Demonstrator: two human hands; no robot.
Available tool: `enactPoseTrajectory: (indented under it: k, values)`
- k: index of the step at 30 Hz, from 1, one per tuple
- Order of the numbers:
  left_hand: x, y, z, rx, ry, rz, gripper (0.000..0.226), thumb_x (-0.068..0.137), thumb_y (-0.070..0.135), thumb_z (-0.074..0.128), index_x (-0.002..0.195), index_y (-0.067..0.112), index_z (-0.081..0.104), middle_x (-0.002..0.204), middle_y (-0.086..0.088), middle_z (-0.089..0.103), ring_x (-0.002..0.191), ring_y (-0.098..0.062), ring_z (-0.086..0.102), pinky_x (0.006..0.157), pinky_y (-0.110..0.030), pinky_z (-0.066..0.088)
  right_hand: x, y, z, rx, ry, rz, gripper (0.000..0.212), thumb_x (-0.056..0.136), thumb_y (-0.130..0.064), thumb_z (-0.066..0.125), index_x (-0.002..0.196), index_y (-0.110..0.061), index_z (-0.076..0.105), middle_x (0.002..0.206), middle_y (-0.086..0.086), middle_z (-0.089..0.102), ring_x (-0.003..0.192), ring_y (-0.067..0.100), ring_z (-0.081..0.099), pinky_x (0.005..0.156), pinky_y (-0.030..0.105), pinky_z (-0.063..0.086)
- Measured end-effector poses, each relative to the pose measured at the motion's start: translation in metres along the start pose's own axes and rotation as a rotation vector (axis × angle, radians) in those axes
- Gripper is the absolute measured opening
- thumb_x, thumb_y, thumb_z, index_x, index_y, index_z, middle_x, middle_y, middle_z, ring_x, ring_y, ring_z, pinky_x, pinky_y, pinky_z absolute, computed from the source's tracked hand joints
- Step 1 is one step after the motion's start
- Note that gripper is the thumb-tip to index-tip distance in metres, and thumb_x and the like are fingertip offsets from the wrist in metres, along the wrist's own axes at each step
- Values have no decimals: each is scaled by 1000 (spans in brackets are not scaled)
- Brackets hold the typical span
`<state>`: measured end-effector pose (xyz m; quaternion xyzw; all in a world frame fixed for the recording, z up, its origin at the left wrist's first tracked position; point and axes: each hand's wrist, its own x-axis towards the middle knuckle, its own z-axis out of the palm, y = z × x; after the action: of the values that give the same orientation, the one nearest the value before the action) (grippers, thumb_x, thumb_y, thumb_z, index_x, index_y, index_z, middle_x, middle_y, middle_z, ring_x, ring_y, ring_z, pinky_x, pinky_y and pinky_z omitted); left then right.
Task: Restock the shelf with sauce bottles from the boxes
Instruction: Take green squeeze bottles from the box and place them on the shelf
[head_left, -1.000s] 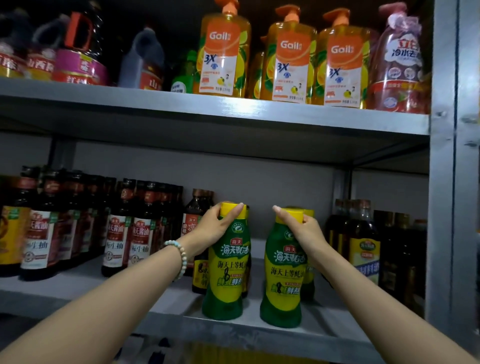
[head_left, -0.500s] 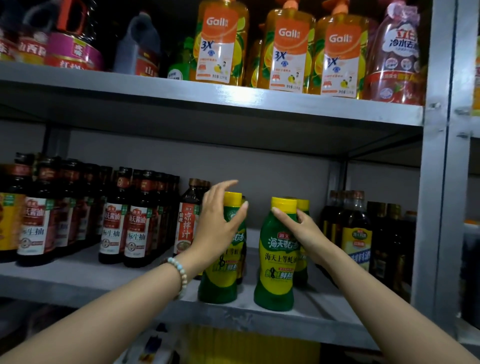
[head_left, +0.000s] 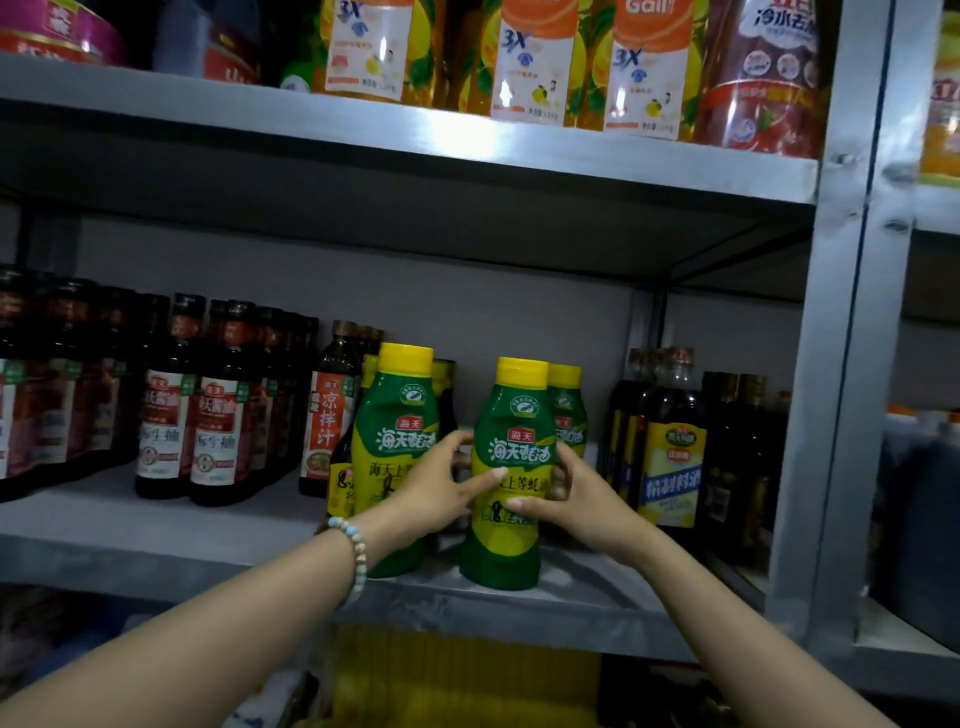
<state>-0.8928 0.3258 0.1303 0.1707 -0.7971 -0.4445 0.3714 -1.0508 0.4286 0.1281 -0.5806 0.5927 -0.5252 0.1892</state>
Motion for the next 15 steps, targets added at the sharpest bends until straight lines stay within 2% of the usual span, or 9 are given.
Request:
enactPoseTrajectory:
  k: [2,6,10,15]
  values:
    - [6,-5,6,-73,3,1,38,85,28,67,117,26,46,114,-4,62,100,-20,63,78,-39,58,0,3,-7,-18,1,-42,77,74,-6,77,134,-24,33,128,0,59,113,12,62,88,27,54]
    - [21,-7,30,-155,9,-14,46,83,28,69,124,24,47,116,-6,61,104,-24,62,84,-43,56,-1,19,-27,-59,79,-64,90,71,-16,80,143,-23,26,131,0,57,115,12,60,91,29,54]
    - [39,-9,52,-224,20,4,40,82,23,70,117,26,49,116,-9,62,105,-26,62,84,-43,55,1,28,-41,-104,180,-130,76,73,-7,79,136,-21,38,123,-4,60,107,6,62,80,19,54]
    - [55,-13,64,-242,68,30,40,82,17,71,117,20,52,111,-8,63,103,-20,60,81,-33,54,12,41,-50,-89,218,-136,77,74,-2,76,136,-22,35,121,4,60,93,-3,65,71,15,53]
